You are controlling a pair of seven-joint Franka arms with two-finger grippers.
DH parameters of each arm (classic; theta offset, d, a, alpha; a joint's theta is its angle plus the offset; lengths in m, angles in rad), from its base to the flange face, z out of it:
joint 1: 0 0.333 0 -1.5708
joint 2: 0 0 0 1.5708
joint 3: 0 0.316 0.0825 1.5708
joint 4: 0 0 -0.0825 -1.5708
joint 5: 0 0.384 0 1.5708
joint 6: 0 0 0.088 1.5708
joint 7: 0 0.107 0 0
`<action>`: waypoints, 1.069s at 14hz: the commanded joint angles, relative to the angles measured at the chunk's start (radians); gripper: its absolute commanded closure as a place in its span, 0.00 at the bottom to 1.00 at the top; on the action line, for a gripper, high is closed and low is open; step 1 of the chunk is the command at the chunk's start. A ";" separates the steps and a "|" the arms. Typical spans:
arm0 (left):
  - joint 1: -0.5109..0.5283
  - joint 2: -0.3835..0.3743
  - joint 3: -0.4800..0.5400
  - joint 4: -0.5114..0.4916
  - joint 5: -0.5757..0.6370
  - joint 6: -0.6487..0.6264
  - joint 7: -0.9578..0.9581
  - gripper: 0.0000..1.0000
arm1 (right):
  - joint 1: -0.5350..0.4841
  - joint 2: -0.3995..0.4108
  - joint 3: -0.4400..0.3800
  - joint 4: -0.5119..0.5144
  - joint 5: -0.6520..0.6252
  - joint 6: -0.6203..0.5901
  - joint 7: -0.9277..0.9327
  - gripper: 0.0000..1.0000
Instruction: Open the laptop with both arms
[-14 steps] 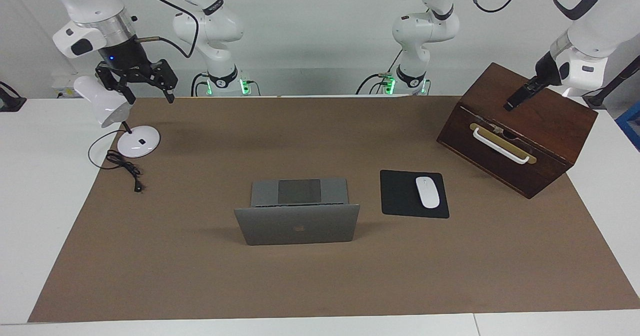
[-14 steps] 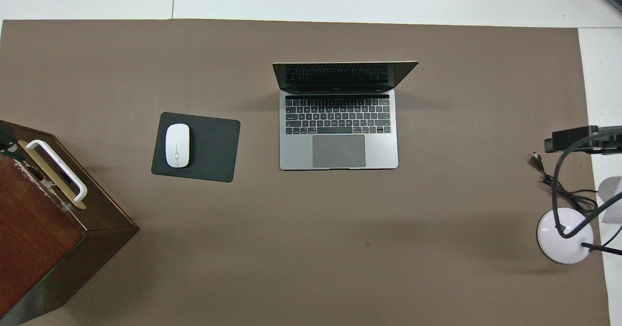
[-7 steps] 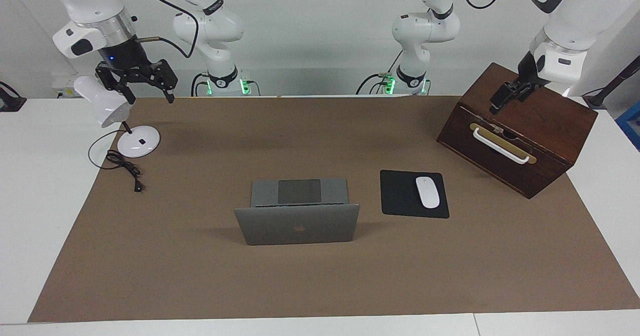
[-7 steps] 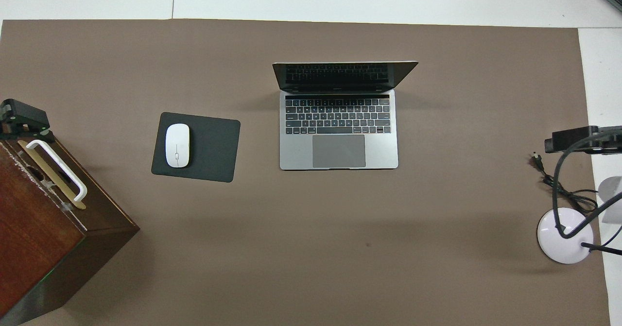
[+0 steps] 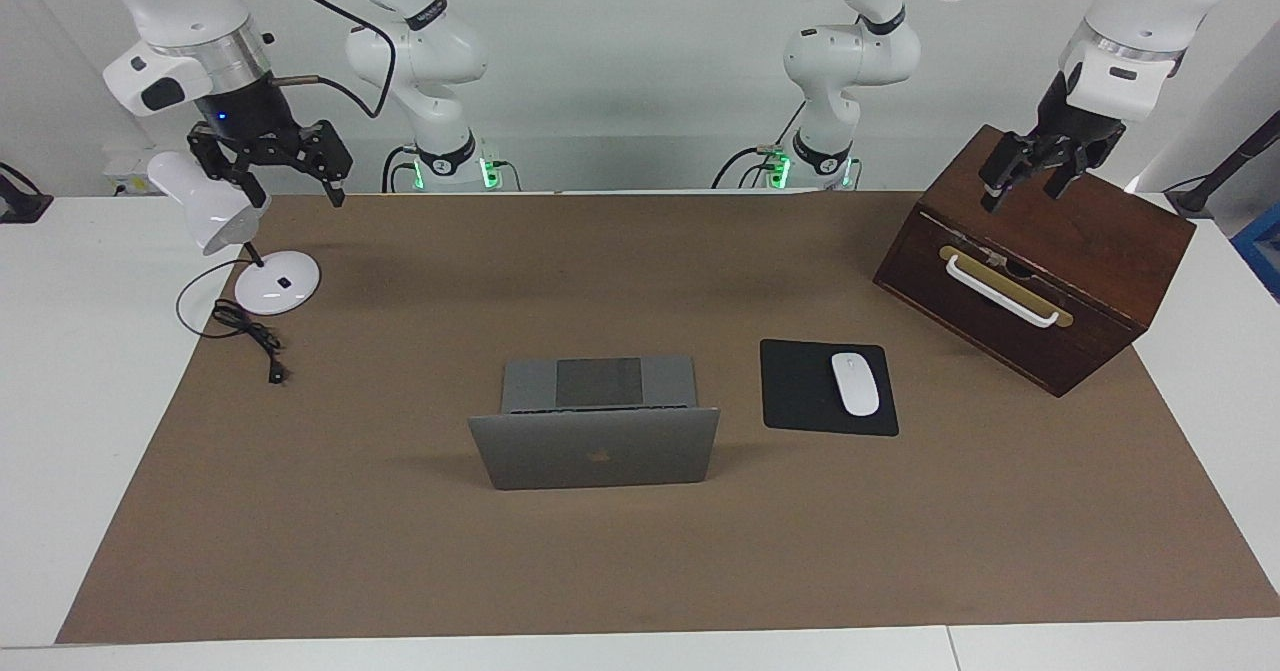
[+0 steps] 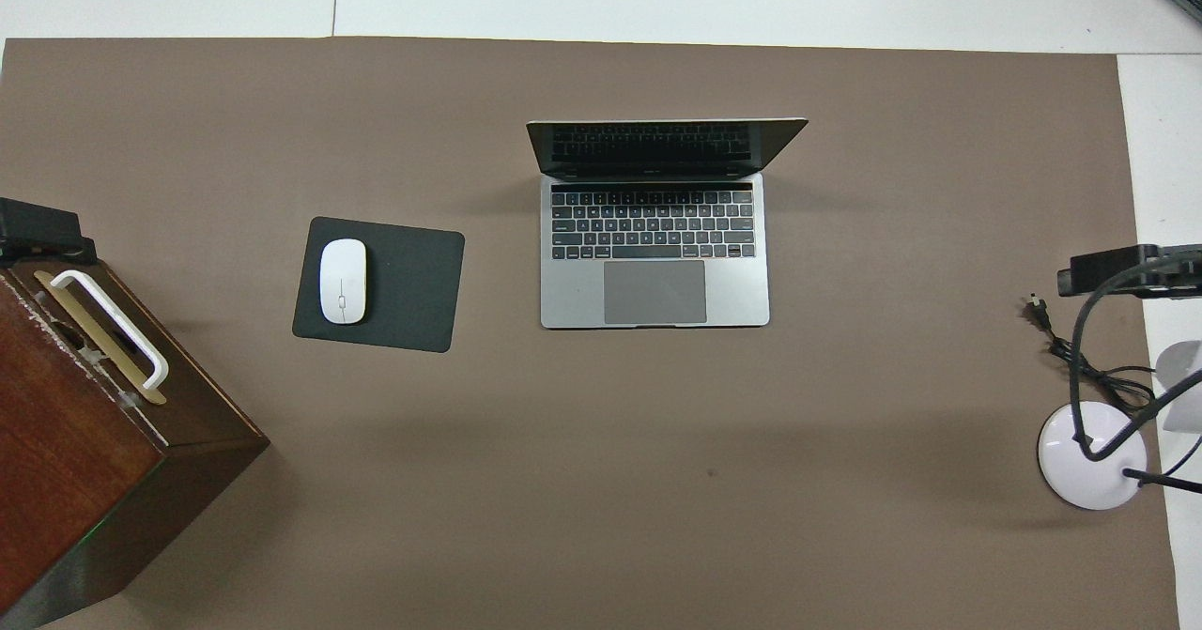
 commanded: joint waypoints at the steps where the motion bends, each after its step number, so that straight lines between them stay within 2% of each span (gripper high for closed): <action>1: 0.010 -0.011 -0.002 -0.019 -0.021 0.007 0.023 0.00 | -0.009 -0.026 0.008 -0.030 -0.016 0.009 -0.017 0.00; 5: 0.009 -0.011 -0.019 -0.015 -0.004 -0.035 0.031 0.00 | -0.009 -0.026 0.010 -0.030 -0.015 0.009 -0.017 0.00; 15: 0.001 -0.010 -0.045 -0.019 0.019 -0.016 0.034 0.00 | -0.014 -0.026 0.010 -0.030 -0.006 0.009 -0.014 0.00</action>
